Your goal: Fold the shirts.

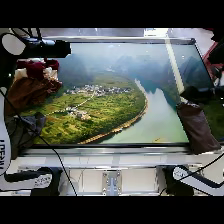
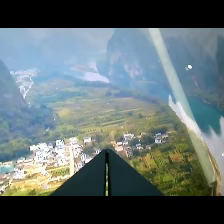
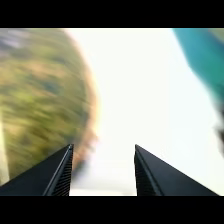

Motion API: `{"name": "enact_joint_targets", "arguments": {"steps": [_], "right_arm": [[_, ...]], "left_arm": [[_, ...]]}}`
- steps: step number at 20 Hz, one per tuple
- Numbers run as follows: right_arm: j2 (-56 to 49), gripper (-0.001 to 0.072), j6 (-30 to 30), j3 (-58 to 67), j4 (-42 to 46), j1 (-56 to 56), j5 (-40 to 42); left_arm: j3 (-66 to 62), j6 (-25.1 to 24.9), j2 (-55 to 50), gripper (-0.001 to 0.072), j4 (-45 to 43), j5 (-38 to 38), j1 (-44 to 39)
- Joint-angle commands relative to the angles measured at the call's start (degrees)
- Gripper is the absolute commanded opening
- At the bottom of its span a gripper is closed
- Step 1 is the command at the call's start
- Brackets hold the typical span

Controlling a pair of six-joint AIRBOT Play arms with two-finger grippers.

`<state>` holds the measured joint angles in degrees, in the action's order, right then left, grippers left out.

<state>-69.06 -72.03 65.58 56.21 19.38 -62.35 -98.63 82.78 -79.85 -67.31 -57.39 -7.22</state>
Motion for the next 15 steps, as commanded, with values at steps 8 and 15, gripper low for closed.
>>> {"name": "enact_joint_targets", "arguments": {"steps": [8,15], "right_arm": [[-3.21,0.0442,-9.11,-7.69,-3.5,-29.83,25.46],[-4.24,0.0442,-14.14,-7.67,-6.73,-29.83,25.46]], "left_arm": [[10.21,-2.67,-0.04,0.0008,1.27,-3.15,-0.02],[11.67,-3.72,-0.09,0.0008,1.53,1.29,0.0]]}}
